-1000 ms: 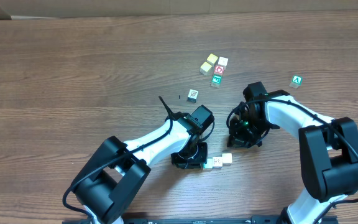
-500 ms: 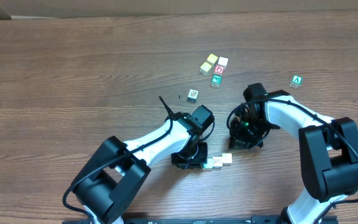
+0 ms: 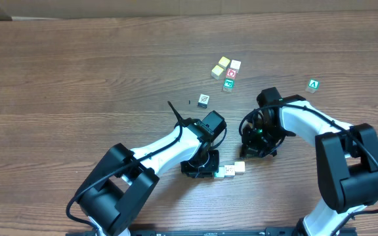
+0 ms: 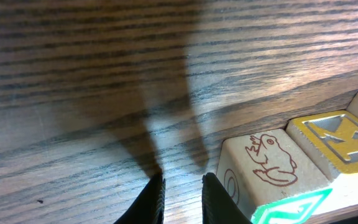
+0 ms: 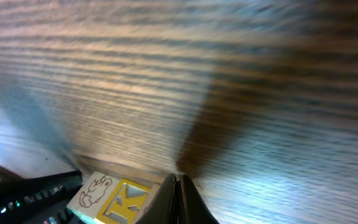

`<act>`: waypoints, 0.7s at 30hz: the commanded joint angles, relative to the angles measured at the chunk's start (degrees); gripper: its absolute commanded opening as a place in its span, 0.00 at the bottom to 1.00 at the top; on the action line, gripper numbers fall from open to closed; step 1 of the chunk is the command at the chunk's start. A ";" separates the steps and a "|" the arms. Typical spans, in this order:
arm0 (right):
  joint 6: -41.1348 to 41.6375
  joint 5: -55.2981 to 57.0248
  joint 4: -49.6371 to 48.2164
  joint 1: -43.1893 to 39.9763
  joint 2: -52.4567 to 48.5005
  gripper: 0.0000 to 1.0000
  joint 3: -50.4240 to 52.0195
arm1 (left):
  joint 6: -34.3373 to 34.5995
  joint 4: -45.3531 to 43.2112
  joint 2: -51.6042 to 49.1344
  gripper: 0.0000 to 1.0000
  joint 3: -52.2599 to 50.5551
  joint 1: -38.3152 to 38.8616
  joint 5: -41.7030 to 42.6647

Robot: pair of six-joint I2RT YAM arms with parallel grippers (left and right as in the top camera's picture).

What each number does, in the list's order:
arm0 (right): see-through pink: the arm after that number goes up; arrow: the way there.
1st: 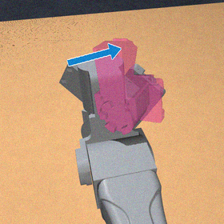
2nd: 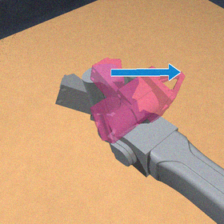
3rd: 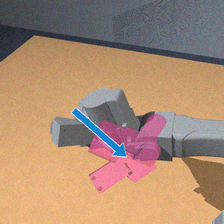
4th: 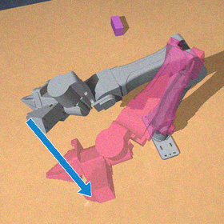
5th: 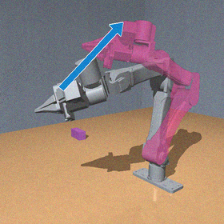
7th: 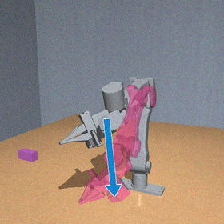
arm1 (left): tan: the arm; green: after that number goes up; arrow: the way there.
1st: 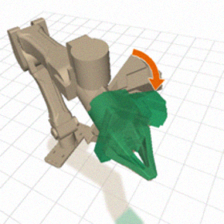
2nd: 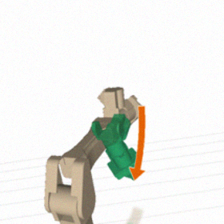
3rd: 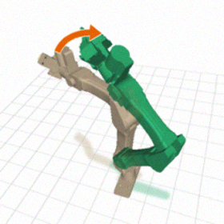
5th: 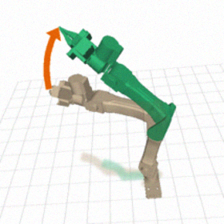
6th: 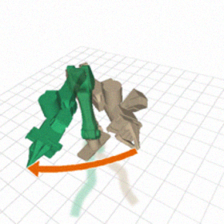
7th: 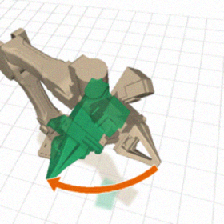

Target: Flip 3 blocks

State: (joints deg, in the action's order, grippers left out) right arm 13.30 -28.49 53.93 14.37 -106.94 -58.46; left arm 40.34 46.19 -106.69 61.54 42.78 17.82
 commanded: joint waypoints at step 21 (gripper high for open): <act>-1.38 0.52 3.04 2.51 0.31 0.04 0.28 | -0.07 0.07 -0.87 0.17 -1.07 0.04 -5.57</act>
State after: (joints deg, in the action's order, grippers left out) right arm 12.34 -28.10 56.75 16.71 -106.94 -58.43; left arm 40.36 46.19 -106.65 61.54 42.78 17.78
